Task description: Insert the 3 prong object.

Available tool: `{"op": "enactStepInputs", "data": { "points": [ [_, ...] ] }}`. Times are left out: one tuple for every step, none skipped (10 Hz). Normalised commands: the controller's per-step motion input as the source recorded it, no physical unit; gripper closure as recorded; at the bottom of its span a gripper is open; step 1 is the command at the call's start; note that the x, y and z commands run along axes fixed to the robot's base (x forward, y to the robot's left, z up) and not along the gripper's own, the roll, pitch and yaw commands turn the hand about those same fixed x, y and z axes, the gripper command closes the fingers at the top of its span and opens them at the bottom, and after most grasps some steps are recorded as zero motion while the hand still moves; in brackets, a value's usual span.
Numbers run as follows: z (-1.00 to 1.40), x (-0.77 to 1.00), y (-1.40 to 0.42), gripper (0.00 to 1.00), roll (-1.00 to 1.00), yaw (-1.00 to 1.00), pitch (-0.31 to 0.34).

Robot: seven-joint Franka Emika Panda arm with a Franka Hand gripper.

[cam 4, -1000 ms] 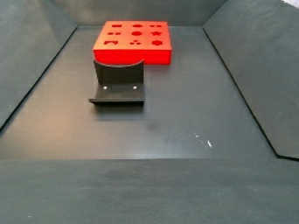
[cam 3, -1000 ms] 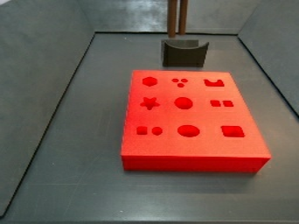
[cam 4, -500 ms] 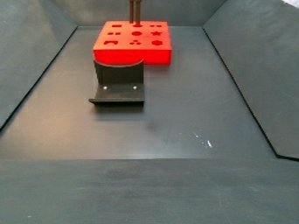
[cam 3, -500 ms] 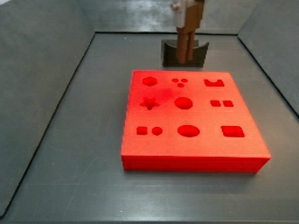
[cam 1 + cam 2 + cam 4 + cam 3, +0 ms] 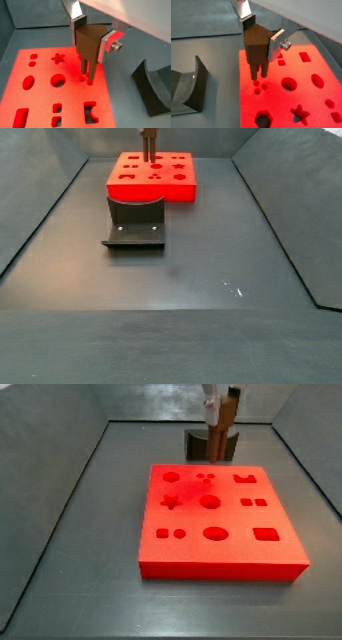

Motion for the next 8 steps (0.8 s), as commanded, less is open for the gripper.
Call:
{"op": "enactStepInputs", "data": {
  "points": [
    [-0.38,0.32,0.13,1.0,0.07,-0.09,0.25],
    [-0.41,0.27,0.13,1.0,0.13,0.27,0.181],
    [-0.35,0.3,0.02,1.0,0.17,0.61,0.143],
    [-0.21,0.04,0.0,1.0,0.17,0.67,0.03],
    [0.0,-0.12,-0.18,1.0,0.21,0.28,-0.059],
    [0.0,-0.02,0.0,1.0,0.0,0.0,0.0],
    [0.0,-0.13,-0.08,1.0,0.14,0.33,0.0],
    [0.0,0.0,0.0,1.0,0.18,0.9,0.019]
  ]
}}
